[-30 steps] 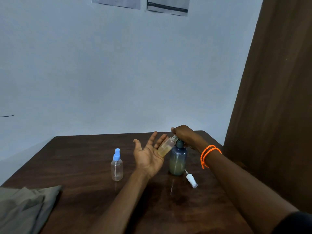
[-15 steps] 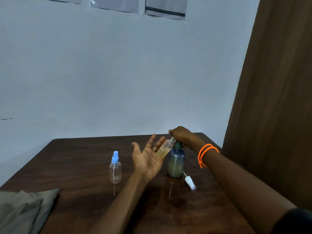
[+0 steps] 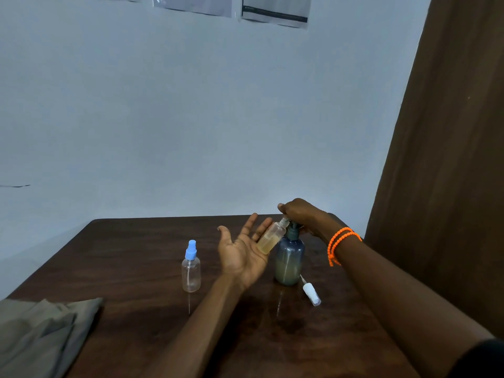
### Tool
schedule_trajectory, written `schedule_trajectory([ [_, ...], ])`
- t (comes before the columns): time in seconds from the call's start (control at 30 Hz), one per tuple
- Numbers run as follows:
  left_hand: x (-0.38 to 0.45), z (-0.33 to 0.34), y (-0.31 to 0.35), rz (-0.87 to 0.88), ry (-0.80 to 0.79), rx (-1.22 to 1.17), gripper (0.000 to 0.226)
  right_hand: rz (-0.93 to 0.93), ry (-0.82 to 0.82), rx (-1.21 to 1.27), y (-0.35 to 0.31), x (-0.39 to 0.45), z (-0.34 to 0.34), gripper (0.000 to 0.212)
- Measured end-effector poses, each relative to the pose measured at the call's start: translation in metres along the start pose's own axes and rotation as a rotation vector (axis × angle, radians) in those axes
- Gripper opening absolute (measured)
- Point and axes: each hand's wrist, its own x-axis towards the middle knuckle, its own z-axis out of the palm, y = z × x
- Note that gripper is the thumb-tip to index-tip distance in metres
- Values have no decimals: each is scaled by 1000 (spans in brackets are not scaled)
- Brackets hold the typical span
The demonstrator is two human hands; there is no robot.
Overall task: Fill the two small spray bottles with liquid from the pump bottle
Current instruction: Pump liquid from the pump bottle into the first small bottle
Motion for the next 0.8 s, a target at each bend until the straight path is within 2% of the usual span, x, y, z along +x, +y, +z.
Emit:
schedule_trajectory([
  [0.2,4,-4,3,6,26,-9,93,-10,8,57,10,-1,7,30],
  [0.8,2,-3,-1,-9,9,7,94,-14,-10,-31,1,1,1,25],
])
